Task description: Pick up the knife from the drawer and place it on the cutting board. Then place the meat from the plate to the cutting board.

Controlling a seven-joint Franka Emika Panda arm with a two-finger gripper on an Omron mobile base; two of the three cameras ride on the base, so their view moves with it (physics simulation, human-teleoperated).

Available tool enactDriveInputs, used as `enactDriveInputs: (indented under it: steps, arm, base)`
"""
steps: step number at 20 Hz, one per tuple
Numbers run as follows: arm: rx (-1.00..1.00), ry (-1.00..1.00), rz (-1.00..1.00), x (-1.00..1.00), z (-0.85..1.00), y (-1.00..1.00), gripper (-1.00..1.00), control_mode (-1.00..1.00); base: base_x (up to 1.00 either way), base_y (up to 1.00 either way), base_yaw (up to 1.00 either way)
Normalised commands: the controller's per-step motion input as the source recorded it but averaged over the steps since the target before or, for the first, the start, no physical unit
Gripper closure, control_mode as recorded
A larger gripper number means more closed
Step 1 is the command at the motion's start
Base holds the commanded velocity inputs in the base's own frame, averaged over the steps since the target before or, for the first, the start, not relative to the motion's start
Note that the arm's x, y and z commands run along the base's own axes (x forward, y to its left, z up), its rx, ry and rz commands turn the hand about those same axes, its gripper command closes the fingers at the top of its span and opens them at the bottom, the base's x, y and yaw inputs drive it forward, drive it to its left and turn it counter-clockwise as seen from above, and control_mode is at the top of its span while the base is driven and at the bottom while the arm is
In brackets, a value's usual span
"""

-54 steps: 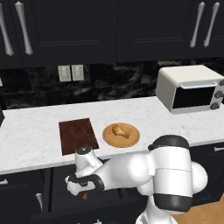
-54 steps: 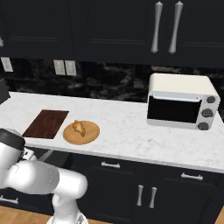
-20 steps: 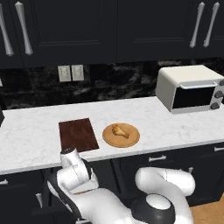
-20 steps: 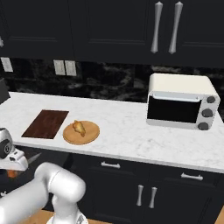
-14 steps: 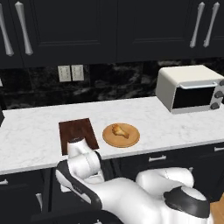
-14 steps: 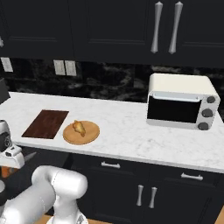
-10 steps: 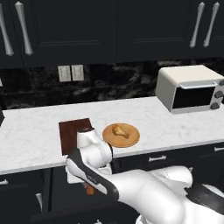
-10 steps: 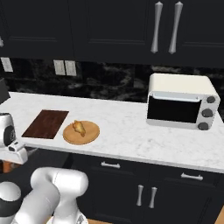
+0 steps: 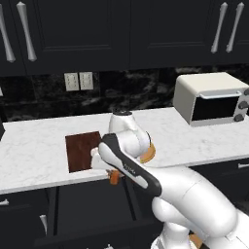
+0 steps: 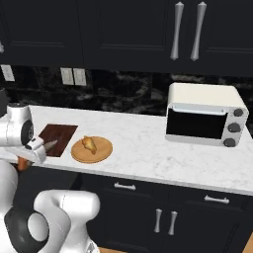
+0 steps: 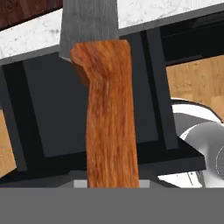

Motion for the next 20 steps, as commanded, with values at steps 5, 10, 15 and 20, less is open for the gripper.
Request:
enactDriveInputs:
  steps: [5,10,15,20]
  arm:
    - [-0.01,0.0,-0.06,0.99,0.34,0.04,1.0,-1.0]
    - [-0.07,0.03,0.0,1.0,-0.22,0.4,1.0,-1.0]
    - [-0.12,-0.01,0.0,0.81,-0.42,0.55,1.0,-1.0]
    - [-0.1,-0.07,0.0,0.75,-0.62,0.29,1.0,-1.0]
  base:
    - [0.0,0.0,0.0]
    - [0.0,0.0,0.0]
    - [0.0,0.0,0.0]
    - [0.0,0.0,0.0]
